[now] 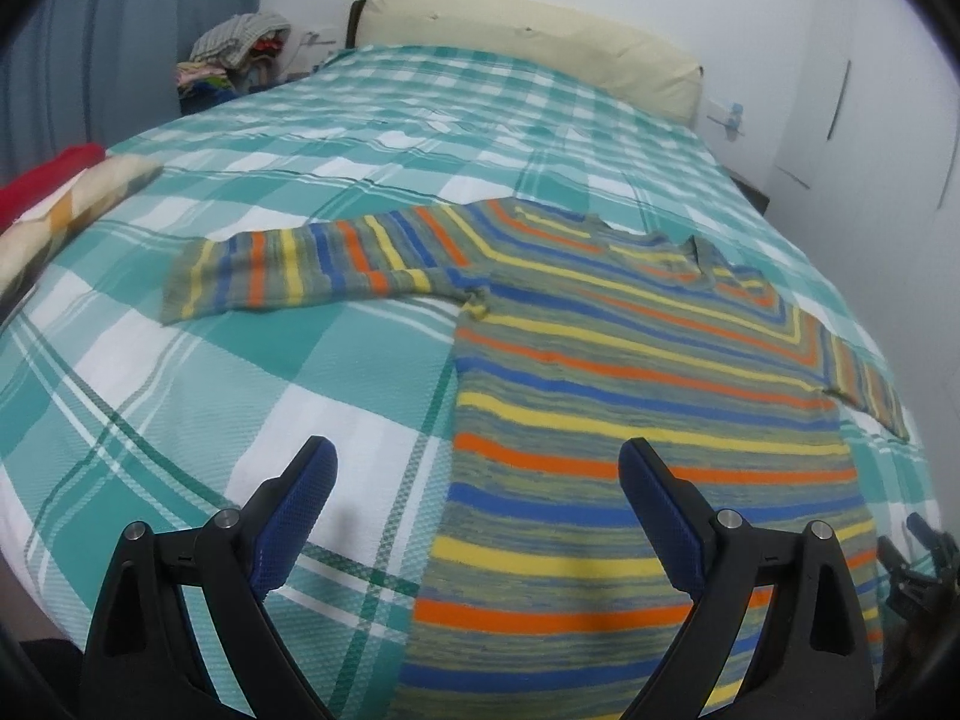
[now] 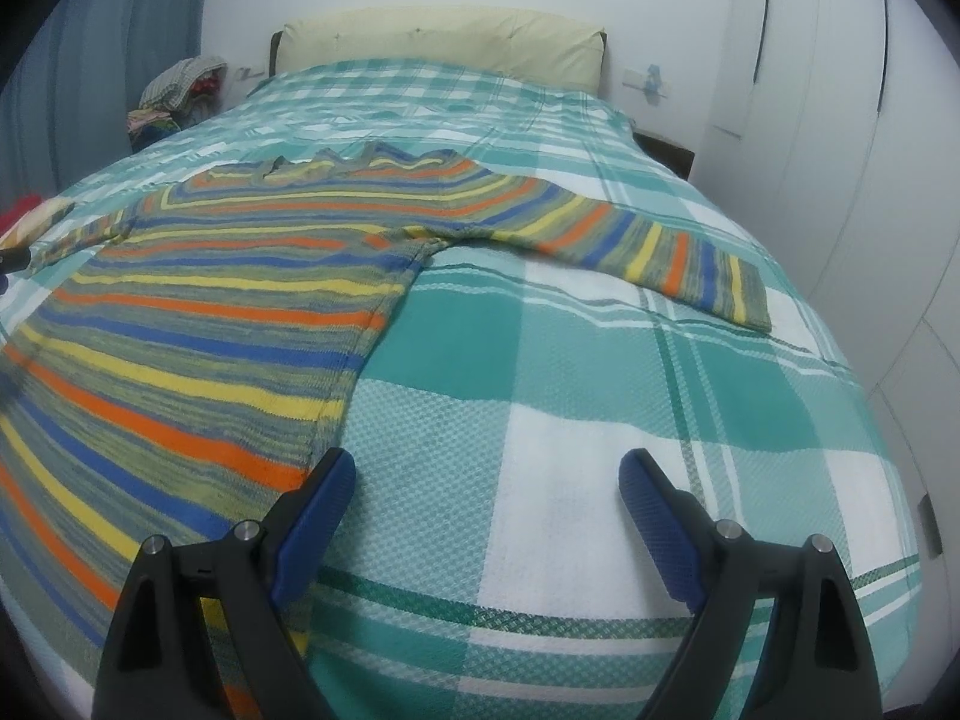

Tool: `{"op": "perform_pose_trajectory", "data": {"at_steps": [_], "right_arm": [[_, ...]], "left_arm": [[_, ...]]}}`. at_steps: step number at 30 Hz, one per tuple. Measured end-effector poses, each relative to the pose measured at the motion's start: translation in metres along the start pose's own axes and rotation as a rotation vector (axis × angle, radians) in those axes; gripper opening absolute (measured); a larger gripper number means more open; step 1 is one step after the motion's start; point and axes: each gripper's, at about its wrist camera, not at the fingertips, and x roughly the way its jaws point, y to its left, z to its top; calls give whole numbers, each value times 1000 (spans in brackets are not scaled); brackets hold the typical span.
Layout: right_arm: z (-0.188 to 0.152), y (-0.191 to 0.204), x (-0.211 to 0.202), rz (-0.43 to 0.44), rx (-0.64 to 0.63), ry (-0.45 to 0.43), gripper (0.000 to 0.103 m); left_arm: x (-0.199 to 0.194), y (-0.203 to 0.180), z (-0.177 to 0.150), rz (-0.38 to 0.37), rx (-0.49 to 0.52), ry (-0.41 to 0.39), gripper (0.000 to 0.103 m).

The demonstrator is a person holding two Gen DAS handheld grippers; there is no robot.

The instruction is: Fold small clothes

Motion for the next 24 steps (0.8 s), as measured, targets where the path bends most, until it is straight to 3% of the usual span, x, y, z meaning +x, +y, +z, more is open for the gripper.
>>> {"op": "perform_pose_trajectory", "data": {"at_steps": [19,24], "right_arm": [[4,-4,-6,-17,5,-26,89],[5,-10,-5,-25,19,-17,89]], "left_arm": [[3,-10,-3,13,49,-8,97],[-1,-19,-8,8,122,-20,98]]}}
